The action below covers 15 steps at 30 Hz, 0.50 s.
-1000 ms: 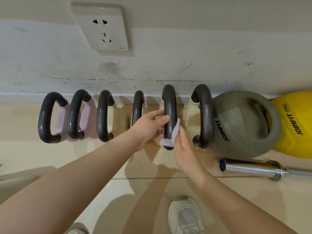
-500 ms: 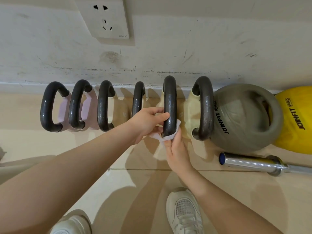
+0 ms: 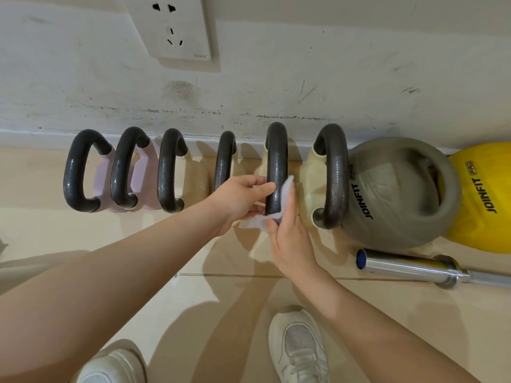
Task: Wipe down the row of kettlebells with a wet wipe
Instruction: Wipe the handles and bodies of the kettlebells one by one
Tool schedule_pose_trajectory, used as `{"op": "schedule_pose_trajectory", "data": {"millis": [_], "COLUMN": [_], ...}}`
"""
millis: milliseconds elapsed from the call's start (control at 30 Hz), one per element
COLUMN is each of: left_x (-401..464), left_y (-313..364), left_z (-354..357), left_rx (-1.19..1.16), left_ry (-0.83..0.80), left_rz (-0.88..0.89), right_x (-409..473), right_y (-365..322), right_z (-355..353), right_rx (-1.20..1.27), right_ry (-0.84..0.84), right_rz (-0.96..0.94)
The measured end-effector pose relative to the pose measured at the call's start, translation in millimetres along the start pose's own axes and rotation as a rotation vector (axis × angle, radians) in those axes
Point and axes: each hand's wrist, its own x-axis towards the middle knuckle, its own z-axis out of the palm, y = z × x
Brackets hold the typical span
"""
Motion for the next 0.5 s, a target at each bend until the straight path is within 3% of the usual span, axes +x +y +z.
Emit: {"op": "schedule_pose_trajectory", "data": {"millis": [133, 267, 400, 500], "left_x": [-1, 3, 5, 4], "left_y": [3, 6, 4, 6], "left_z": [-4, -13, -12, -15], "left_rx": [-0.109, -0.290, -0.291, -0.318], "left_ry": [0.055, 0.105, 0.090, 0.084], "left_rz": [-0.082, -0.089, -0.060, -0.066], "right_x": [28, 61, 68, 77], "right_y": [-11, -20, -25, -32], "right_z": [-11, -44, -47, -53], "right_rx": [-0.350, -0.432, -1.016, -1.174], "right_ry": [0.101, -0.050, -0.178, -0.291], "right_rz": [-0.346, -0.433, -0.804, -0.909]}}
